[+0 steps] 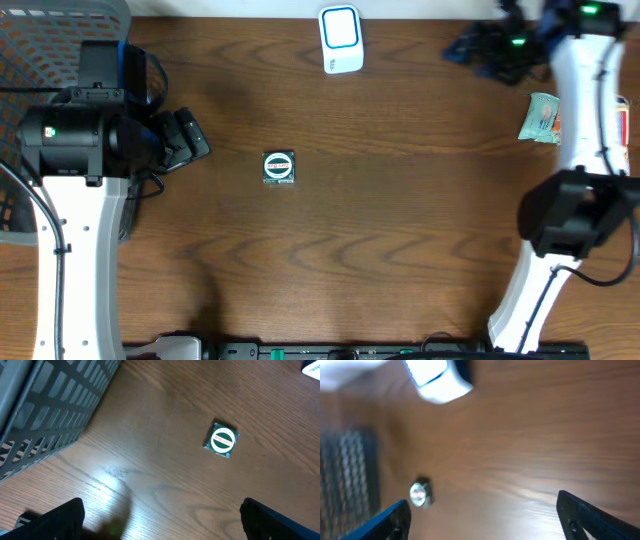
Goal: Scan the item barcode
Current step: 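Move the right gripper over the green Zam-Buk tin, then lower the right gripper and grasp the green Zam-Buk tin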
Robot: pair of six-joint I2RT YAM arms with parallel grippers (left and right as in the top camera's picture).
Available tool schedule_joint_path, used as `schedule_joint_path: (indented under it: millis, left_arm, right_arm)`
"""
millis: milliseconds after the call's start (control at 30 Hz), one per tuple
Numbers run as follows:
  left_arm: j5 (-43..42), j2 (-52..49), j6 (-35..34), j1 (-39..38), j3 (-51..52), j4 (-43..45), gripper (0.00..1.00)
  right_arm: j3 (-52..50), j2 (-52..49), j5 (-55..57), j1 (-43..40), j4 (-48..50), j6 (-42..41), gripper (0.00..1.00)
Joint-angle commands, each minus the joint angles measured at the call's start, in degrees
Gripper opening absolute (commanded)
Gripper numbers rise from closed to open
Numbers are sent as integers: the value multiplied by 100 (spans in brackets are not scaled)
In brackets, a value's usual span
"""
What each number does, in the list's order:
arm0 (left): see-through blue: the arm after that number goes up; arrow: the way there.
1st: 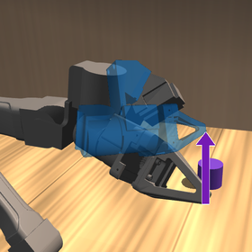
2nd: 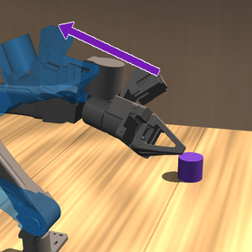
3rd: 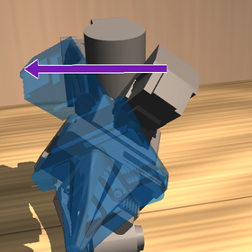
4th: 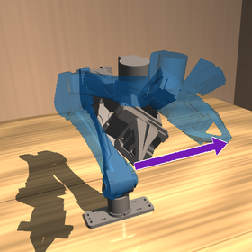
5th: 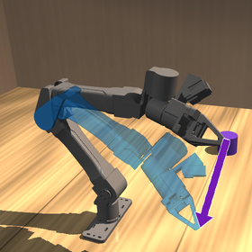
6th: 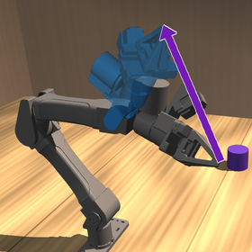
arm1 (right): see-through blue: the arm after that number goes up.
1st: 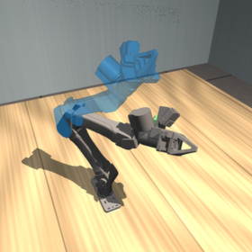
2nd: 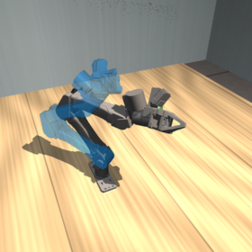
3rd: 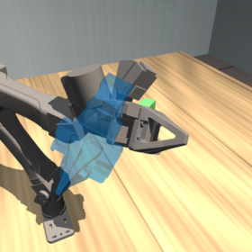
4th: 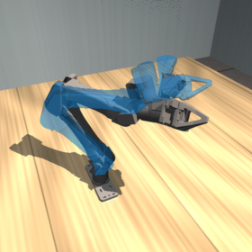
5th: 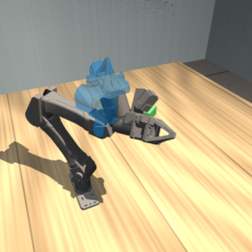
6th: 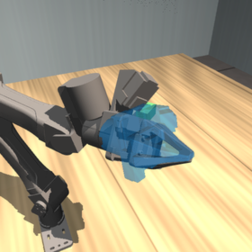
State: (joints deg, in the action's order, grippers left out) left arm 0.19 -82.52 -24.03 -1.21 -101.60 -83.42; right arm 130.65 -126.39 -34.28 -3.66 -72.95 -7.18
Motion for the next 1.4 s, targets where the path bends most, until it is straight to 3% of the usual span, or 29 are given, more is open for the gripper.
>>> schedule_joint_path:
  millis: [0, 100, 267, 500, 667, 967, 1367]
  left_arm:
    - [48, -20, -24, 28, 11, -11, 97]
    - [48, -20, -24, 28, 11, -11, 98]
    - [48, -20, -24, 28, 11, -11, 98]
    - [48, -20, -24, 28, 11, -11, 98]
    - [48, -20, -24, 28, 11, -11, 98]
    - [48, -20, -24, 28, 11, -11, 97]
    - [48, -20, -24, 28, 11, -11, 98]
  right_arm:
    - [-131, -28, -184, 745, 20, 234, 87]
    - [-409, -28, 393, 1421, 262, 85, 81]
    - [-1010, -31, 1812, 2540, 962, -1047, 82]
    - [-1971, -31, 3084, 3877, 2337, -1919, 91]
    - [-2365, -31, 4192, 4592, 2739, -2575, 92]
    - [-2927, -39, 4636, 5060, 3353, -3060, 87]
    - [-3797, -42, 4124, 5058, 4524, -2898, 85]
